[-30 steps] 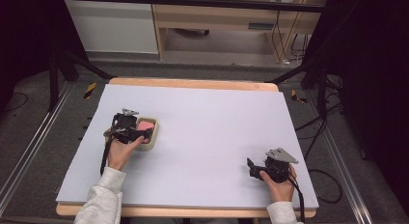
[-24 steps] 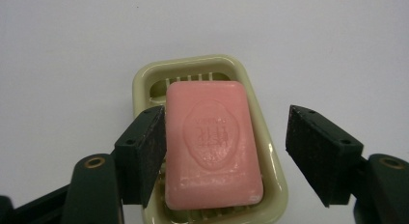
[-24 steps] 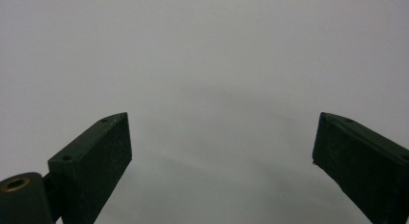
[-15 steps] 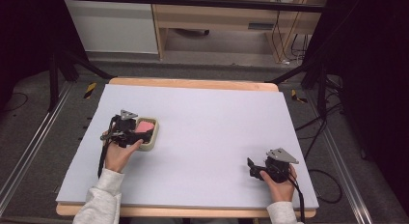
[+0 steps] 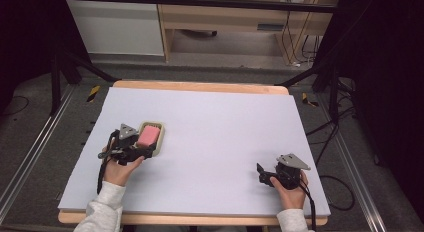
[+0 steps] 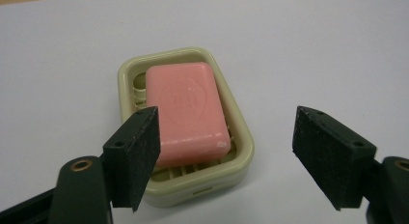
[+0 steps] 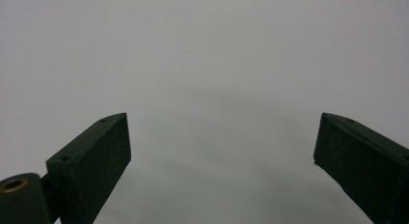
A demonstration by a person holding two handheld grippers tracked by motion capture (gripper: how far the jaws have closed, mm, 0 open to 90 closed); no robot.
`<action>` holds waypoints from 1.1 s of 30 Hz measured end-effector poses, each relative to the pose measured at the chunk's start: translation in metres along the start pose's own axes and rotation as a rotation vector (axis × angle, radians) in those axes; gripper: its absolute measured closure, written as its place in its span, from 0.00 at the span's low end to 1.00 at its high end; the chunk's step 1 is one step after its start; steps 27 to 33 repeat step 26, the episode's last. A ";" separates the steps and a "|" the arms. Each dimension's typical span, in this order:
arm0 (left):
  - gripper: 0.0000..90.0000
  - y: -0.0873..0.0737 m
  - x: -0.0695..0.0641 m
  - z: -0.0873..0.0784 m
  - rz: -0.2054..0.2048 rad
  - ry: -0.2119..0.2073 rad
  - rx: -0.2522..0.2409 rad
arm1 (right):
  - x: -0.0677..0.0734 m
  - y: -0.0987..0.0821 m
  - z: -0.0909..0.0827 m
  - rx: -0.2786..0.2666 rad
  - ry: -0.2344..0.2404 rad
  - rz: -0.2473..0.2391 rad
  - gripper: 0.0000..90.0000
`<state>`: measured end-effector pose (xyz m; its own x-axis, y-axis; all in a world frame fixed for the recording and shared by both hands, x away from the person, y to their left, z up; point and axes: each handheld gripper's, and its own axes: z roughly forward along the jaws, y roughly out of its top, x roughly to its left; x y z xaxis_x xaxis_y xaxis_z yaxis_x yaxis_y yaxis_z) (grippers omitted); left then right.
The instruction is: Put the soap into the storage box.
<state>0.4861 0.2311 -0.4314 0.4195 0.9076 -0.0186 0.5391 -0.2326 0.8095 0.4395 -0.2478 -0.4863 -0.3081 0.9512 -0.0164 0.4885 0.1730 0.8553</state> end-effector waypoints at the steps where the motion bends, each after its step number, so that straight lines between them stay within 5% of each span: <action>1: 0.28 0.000 0.000 0.000 0.000 0.000 0.000 | 0.000 0.000 0.000 0.000 0.000 0.000 0.07; 7: 0.28 -0.013 0.002 -0.009 0.002 0.002 -0.028 | 0.000 0.000 0.000 0.000 0.000 0.005 0.07; 25: 0.26 -0.054 0.016 -0.028 -0.011 0.021 -0.005 | -0.002 0.000 0.000 0.000 0.001 0.018 0.06; 33: 0.26 -0.055 0.016 -0.028 -0.006 0.022 -0.001 | -0.002 0.000 0.000 0.001 0.003 0.020 0.06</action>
